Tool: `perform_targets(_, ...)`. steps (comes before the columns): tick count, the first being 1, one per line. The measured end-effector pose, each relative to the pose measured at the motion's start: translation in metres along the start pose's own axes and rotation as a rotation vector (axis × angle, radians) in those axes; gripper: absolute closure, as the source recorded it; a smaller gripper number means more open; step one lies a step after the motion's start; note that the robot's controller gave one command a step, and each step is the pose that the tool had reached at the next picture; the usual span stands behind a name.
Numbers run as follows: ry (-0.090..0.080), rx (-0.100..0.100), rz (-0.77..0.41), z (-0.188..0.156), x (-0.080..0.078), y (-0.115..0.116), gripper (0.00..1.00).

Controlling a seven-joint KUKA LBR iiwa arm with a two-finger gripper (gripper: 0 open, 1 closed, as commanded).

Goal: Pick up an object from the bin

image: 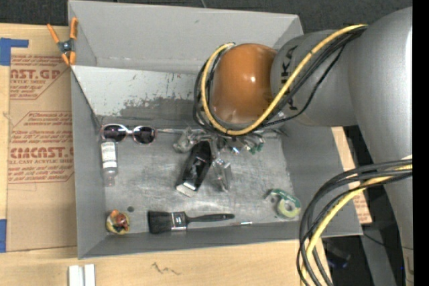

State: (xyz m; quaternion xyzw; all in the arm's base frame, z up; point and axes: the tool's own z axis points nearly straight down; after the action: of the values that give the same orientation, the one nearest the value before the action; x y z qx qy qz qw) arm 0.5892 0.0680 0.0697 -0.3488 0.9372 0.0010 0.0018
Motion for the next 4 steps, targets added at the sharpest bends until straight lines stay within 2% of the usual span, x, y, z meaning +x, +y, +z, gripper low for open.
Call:
perform_targets(1,-0.011,0.005,-0.209,-0.003,-0.002,-0.005,1.00)
perform_targets(3,-0.004,0.000,-0.210,-0.007,0.000,-0.004,1.00)
perform_targets(4,0.010,-0.008,-0.210,-0.025,0.002,-0.002,1.00)
